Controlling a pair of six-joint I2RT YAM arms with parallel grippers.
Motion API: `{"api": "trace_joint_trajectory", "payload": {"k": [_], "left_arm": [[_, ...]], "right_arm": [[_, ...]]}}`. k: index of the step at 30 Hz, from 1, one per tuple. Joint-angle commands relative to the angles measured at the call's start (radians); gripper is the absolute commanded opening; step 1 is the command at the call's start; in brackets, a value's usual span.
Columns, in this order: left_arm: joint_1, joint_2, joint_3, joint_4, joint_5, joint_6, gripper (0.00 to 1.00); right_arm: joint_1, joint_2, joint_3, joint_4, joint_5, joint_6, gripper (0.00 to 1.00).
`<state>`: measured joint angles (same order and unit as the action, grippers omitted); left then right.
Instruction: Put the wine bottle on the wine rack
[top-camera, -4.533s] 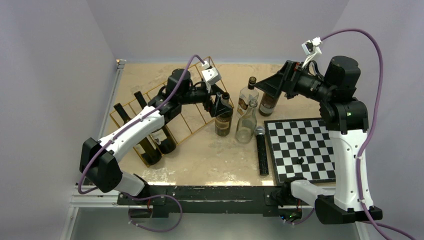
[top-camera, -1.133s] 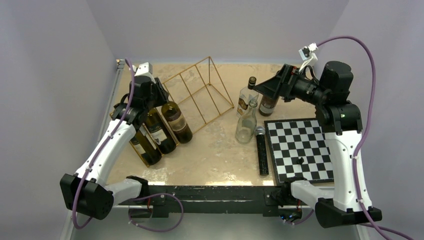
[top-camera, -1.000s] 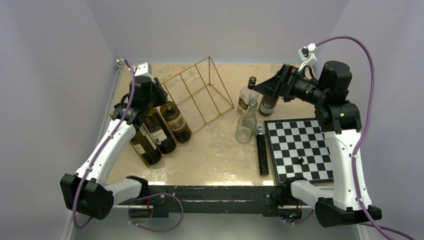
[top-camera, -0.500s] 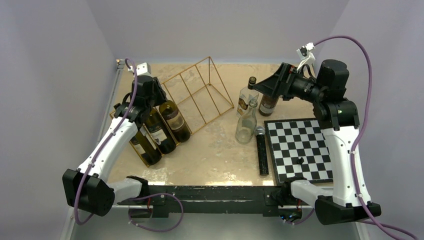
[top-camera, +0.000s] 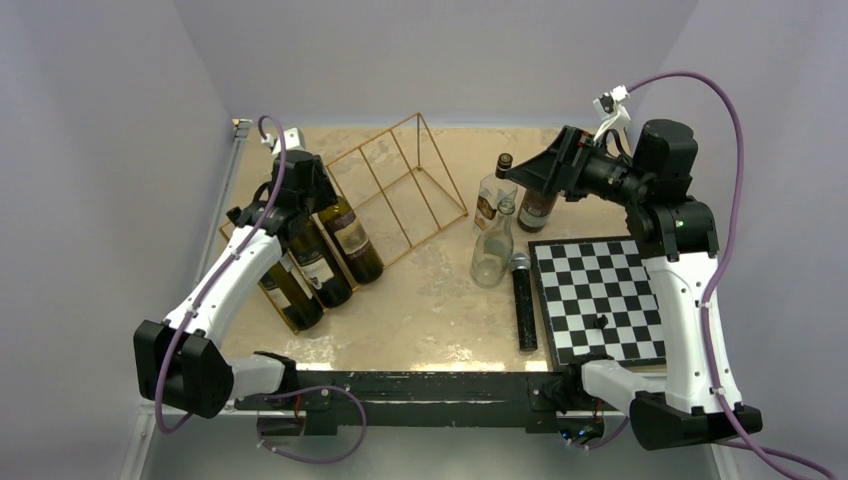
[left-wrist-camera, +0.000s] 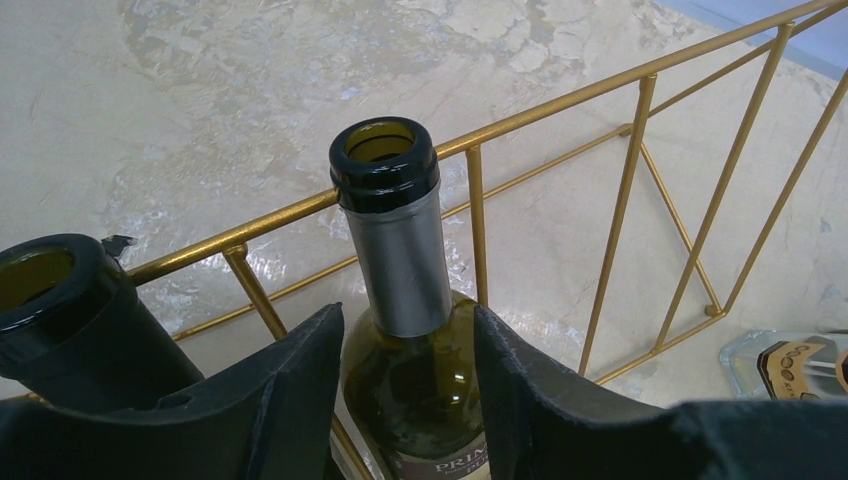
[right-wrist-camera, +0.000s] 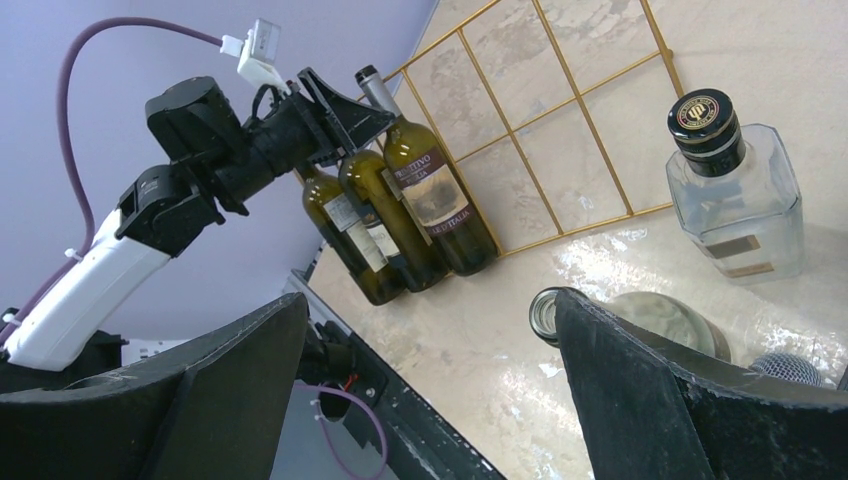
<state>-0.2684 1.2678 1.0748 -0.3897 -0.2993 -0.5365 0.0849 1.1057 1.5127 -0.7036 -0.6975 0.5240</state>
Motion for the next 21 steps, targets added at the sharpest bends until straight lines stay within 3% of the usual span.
{"api": "trace_joint_trajectory", "payload": {"k": [1,9,13,16,21], "left_arm": [[0.008,-0.033,0.037,0.007,0.010,-0.010,0.57],[0.008,-0.128,0.119,-0.031,0.146,0.072,0.77],[0.008,-0.150,0.146,0.001,0.372,0.158,0.93],[0.006,-0.146,0.161,0.038,0.574,0.198,0.93],[-0.009,-0.135,0.162,0.142,0.822,0.131,0.92]], "right_arm": [[0.001,-0.020,-0.002,0.002,0.013,0.000,0.99],[0.002,-0.014,0.032,-0.061,0.055,-0.033,0.99],[0.003,0.010,0.072,-0.143,0.111,-0.096,0.99],[0.003,0.026,0.088,-0.182,0.142,-0.125,0.99],[0.022,0.033,0.107,-0.213,0.176,-0.161,0.94]]}}
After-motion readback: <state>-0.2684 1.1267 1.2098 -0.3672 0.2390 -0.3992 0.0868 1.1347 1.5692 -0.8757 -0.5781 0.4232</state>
